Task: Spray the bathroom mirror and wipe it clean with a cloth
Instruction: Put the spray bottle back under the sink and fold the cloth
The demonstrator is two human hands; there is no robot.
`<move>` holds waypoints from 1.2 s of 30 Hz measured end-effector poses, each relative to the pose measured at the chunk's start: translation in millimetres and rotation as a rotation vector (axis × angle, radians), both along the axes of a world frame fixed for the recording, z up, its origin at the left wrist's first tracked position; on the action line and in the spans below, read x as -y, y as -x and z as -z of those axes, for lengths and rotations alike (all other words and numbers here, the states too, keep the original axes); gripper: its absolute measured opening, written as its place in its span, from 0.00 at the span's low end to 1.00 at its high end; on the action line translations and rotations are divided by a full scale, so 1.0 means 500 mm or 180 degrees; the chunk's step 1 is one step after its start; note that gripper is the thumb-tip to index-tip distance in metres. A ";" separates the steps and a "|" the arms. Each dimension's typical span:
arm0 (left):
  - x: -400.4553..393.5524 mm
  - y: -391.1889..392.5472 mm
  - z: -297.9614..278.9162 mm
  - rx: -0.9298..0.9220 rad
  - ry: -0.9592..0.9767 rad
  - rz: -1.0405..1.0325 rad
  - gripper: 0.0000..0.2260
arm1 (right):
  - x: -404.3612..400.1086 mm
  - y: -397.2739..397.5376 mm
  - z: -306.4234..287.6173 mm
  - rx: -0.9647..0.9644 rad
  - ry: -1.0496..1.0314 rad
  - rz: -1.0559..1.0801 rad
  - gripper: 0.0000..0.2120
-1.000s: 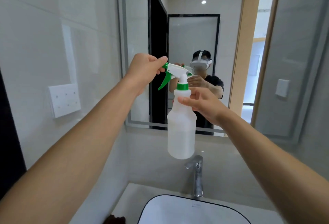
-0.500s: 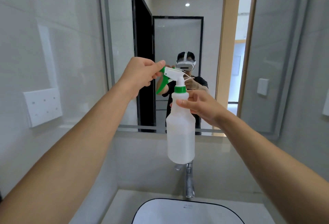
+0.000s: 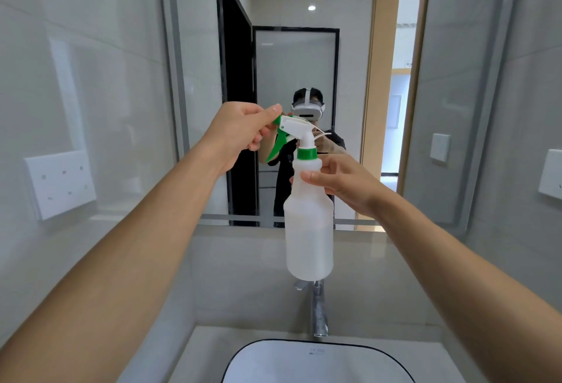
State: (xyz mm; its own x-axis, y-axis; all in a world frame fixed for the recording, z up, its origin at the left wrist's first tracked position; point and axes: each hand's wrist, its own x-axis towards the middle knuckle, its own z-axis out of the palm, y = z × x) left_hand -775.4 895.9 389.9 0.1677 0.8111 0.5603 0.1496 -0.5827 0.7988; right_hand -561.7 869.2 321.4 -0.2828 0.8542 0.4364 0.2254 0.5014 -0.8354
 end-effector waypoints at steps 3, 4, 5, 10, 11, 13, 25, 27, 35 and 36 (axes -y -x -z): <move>0.000 -0.005 0.000 -0.0068 -0.0192 -0.0049 0.14 | 0.005 0.004 -0.002 -0.0021 0.0021 0.0005 0.16; 0.000 -0.006 -0.001 -0.0067 -0.0247 0.0001 0.13 | 0.006 0.004 -0.003 -0.0026 0.0017 0.0009 0.14; 0.000 -0.007 -0.003 -0.0065 -0.0287 0.0069 0.12 | 0.007 0.004 -0.003 -0.0025 0.0008 0.0004 0.13; -0.009 -0.005 -0.005 -0.0232 -0.0559 0.0207 0.07 | 0.008 0.003 0.000 -0.0129 0.0015 0.0026 0.17; -0.009 -0.004 -0.005 -0.0254 -0.0634 0.0231 0.05 | 0.009 0.002 0.000 -0.0130 0.0024 0.0036 0.17; -0.011 -0.002 -0.003 -0.0255 -0.0805 0.0309 0.03 | 0.009 -0.001 0.001 -0.0129 0.0046 0.0040 0.18; -0.026 -0.002 0.046 0.0370 -0.0609 0.0164 0.07 | 0.005 0.002 0.005 -0.0215 -0.0033 0.0273 0.07; -0.025 0.001 0.090 0.0522 -0.0110 -0.0207 0.12 | 0.000 0.004 0.007 -0.0339 -0.0046 0.0385 0.11; 0.037 -0.021 0.360 0.0083 0.1839 -0.0240 0.17 | -0.014 0.014 0.014 -0.0510 -0.0038 0.0552 0.11; 0.047 -0.023 0.376 0.0018 0.1960 -0.0125 0.18 | -0.015 0.016 0.015 -0.0524 -0.0040 0.0570 0.11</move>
